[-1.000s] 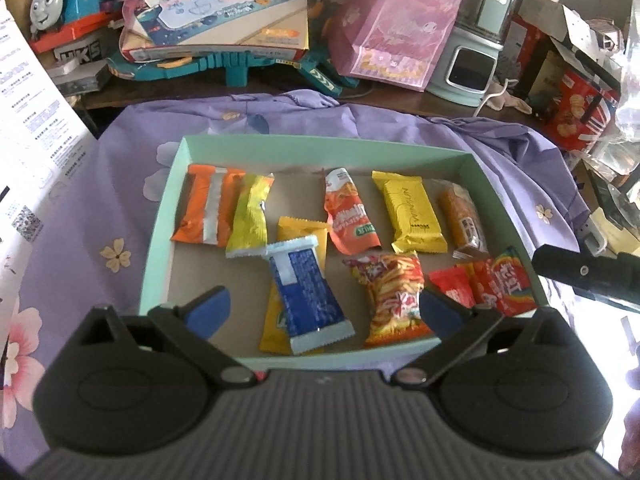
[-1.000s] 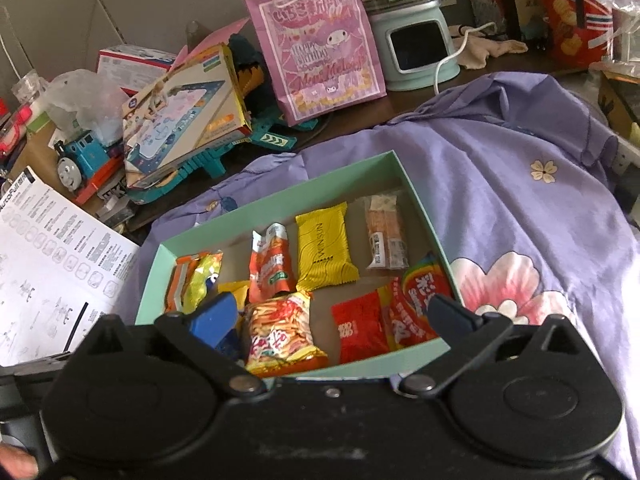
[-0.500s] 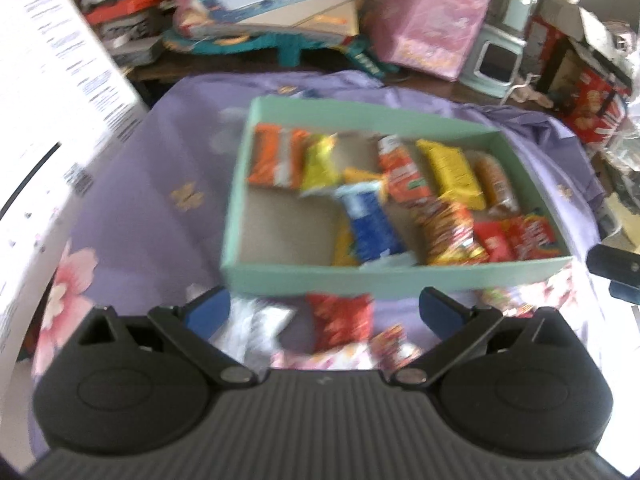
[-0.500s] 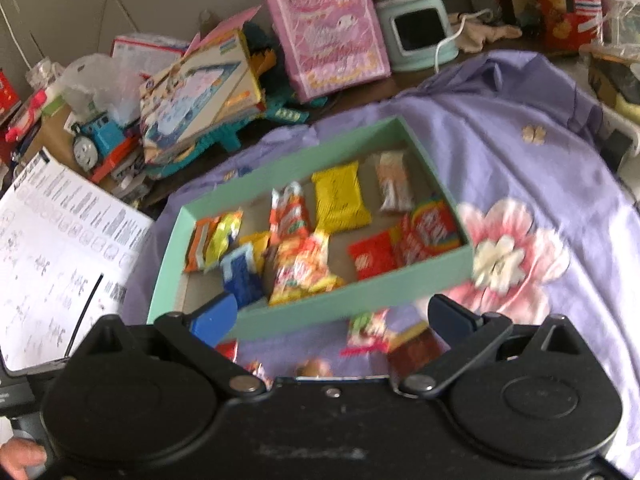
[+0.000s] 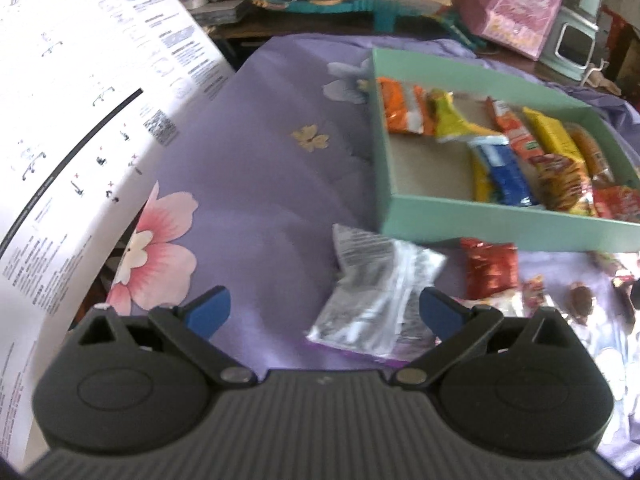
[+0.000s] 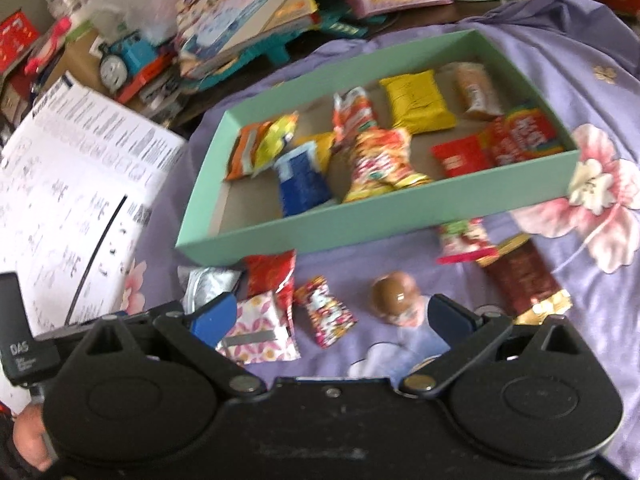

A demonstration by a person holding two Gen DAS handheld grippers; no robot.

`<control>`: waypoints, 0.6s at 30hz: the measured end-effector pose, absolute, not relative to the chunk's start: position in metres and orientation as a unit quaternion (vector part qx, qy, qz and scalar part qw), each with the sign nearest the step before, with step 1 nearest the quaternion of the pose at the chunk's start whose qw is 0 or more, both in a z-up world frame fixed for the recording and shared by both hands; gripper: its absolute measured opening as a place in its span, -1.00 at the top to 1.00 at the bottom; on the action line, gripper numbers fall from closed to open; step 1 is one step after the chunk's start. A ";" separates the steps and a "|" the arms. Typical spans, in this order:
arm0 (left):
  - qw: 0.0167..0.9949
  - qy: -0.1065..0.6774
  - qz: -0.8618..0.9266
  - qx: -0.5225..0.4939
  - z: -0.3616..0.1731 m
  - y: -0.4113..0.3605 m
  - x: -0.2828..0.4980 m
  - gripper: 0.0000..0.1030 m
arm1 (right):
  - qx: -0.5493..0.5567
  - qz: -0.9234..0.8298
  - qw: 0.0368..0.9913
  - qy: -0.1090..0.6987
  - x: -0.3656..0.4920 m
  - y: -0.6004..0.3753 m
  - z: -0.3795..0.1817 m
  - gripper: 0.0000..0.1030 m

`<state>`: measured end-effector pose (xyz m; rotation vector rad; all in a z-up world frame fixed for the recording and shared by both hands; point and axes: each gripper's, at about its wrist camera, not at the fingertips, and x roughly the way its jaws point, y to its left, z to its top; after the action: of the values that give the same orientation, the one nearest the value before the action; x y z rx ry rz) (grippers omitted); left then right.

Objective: Organize snacks
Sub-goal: 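Move the left tool to the clear silver bag while the right tool reaches the pink-patterned pouch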

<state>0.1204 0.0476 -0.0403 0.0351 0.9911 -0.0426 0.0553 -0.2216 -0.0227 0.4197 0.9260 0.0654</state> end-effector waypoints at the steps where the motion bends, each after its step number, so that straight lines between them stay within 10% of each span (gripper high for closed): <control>1: 0.878 0.478 -0.019 0.016 -0.043 0.049 0.123 -1.00 | 0.196 0.034 0.873 0.446 0.057 -0.217 -0.023 -1.00; 18: 0.867 0.496 -0.040 -0.008 -0.073 0.046 0.148 -1.00 | 0.118 0.062 0.856 0.499 0.076 -0.153 -0.046 -0.98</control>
<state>0.1483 0.0464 -0.0728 -0.0174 1.0394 -0.0838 0.0758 -0.1531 -0.0465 0.2483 1.0485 0.1305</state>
